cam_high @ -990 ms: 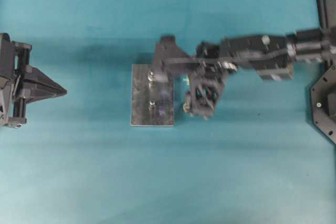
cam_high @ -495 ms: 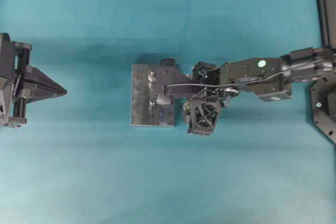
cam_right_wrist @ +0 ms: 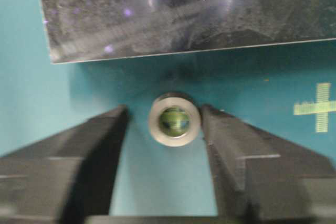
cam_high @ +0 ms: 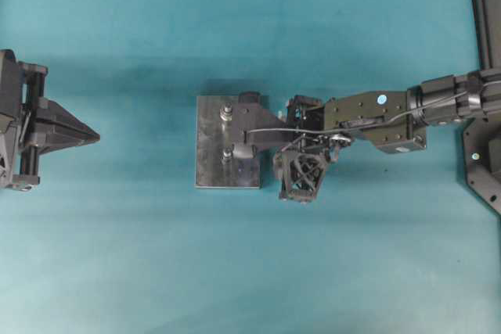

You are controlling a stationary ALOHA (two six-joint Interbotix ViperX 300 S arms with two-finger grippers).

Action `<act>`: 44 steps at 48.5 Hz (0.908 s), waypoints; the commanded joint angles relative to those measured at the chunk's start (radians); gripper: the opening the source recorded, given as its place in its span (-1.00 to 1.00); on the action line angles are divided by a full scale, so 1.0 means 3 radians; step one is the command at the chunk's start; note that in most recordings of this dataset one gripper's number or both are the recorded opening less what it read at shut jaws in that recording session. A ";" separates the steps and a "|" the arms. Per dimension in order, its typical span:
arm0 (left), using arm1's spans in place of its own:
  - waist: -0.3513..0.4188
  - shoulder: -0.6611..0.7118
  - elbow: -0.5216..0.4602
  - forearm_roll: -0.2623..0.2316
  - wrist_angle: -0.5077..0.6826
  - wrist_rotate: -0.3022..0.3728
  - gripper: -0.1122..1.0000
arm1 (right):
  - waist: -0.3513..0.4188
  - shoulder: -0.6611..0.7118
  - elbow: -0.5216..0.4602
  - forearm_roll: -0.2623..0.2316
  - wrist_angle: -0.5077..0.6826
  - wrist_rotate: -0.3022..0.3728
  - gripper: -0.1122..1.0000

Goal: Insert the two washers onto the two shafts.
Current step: 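Close the right gripper on the lower washer and lift it, then carry the washer over the lower shaft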

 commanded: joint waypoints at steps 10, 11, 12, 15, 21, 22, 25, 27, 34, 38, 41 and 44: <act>0.0000 0.0010 -0.0051 0.0000 -0.0015 -0.0005 -0.80 | 0.0010 -0.0061 -0.0020 0.0010 0.0005 0.0036 -0.20; 0.0000 0.0010 -0.0056 0.0000 -0.0015 -0.0005 -0.80 | 0.0010 -0.0077 -0.0026 0.0005 0.0015 0.0036 -0.20; 0.0000 0.0010 -0.0051 0.0000 -0.0015 -0.0005 -0.80 | 0.0005 -0.0092 -0.0026 0.0005 0.0026 0.0036 -0.20; 0.0000 0.0010 -0.0051 0.0000 -0.0026 -0.0005 -0.80 | 0.0000 -0.0164 -0.0036 0.0005 0.0082 0.0041 -0.20; 0.0000 0.0005 -0.0051 0.0000 -0.0031 -0.0005 -0.80 | -0.0015 -0.0327 -0.0118 0.0005 0.0245 0.0041 -0.20; 0.0000 0.0010 -0.0051 0.0000 -0.0031 -0.0005 -0.80 | -0.0020 -0.0348 -0.0138 0.0005 0.0276 0.0041 -0.20; 0.0000 0.0005 -0.0051 0.0000 -0.0031 -0.0005 -0.80 | -0.0020 -0.0409 -0.0205 0.0005 0.0358 0.0036 -0.20; 0.0000 0.0010 -0.0051 0.0005 -0.0036 -0.0005 -0.80 | -0.0020 -0.0435 -0.0261 0.0005 0.0394 0.0036 -0.20; 0.0000 0.0005 -0.0056 0.0000 -0.0036 -0.0005 -0.80 | -0.0015 -0.0440 -0.0460 -0.0015 0.0465 0.0031 -0.20; 0.0000 0.0005 -0.0051 0.0000 -0.0036 -0.0005 -0.80 | -0.0020 -0.0414 -0.0629 -0.0051 0.0486 0.0026 -0.20; 0.0000 0.0000 -0.0056 0.0000 -0.0036 -0.0005 -0.80 | -0.0020 -0.0378 -0.0741 -0.0072 0.0501 0.0020 -0.20; 0.0000 0.0000 -0.0051 0.0000 -0.0036 -0.0005 -0.80 | -0.0026 -0.0332 -0.0833 -0.0087 0.0506 0.0010 -0.20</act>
